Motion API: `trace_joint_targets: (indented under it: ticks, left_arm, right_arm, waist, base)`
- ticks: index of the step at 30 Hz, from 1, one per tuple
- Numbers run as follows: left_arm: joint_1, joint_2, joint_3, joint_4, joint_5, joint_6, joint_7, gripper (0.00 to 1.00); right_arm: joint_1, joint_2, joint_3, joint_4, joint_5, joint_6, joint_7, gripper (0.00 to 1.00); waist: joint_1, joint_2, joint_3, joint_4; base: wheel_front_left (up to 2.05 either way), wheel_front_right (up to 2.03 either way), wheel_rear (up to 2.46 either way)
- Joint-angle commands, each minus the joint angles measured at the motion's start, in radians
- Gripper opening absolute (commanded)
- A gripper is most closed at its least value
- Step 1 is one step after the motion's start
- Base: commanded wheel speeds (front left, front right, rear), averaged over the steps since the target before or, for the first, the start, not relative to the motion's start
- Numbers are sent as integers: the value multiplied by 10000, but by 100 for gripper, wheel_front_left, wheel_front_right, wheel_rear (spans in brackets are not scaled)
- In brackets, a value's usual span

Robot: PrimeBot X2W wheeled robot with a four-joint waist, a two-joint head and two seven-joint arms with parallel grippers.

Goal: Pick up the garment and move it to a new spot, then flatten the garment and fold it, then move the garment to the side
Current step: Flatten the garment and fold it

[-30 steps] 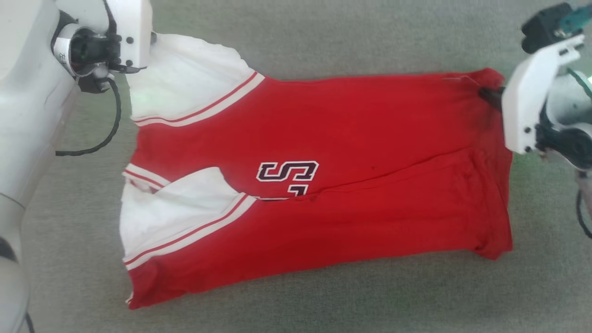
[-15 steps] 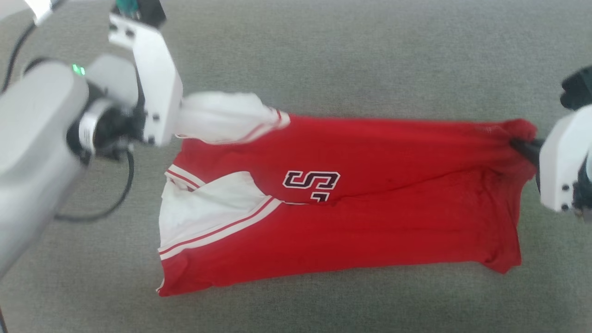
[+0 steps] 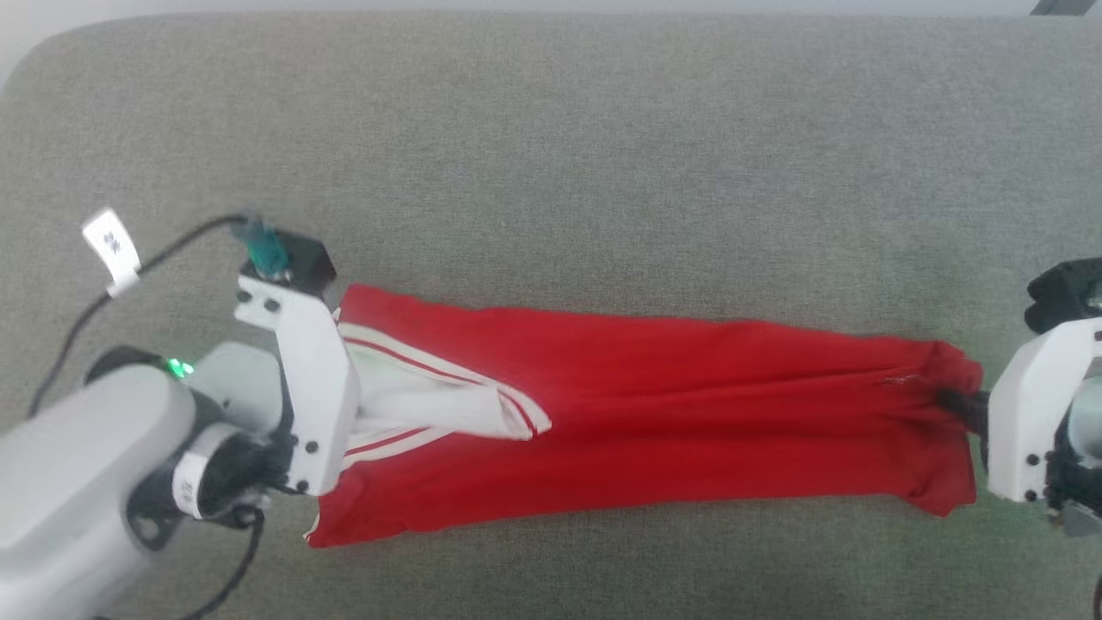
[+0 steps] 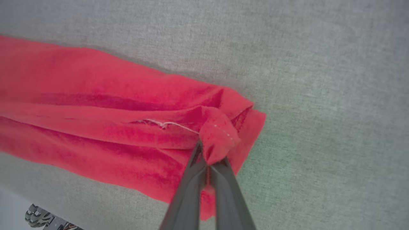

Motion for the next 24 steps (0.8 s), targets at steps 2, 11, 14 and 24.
trace_joint_targets:
  ticks: [2, 11, 14, 24]
  left_arm:
    - [279, -144, 11, 273, -73, -52, -238, 0]
    - [947, -1052, 216, 2309, -375, -828, -1588, 80]
    - [1025, -1204, 319, 2587, -449, -1021, -1900, 100]
    - [1699, -989, 945, 2335, -141, -1446, -4085, 100]
  right_arm:
    - [-9, 141, 71, 251, -73, 0, -132, 0]
    - [-575, 305, 837, 1801, -21, 2, -991, 100]
    - [-584, 136, 991, 1975, 52, 0, -1225, 100]
    - [24, -86, 819, 1561, 181, 0, -1900, 100]
  waist:
    - [0, -1, -16, -31]
    - [0, -1, -365, -183]
    - [0, -1, -560, -151]
    - [0, -1, -1217, -85]
  base:
    - [0, 0, 0]
    - [0, 0, 0]
    - [0, 0, 0]
    - [0, 0, 0]
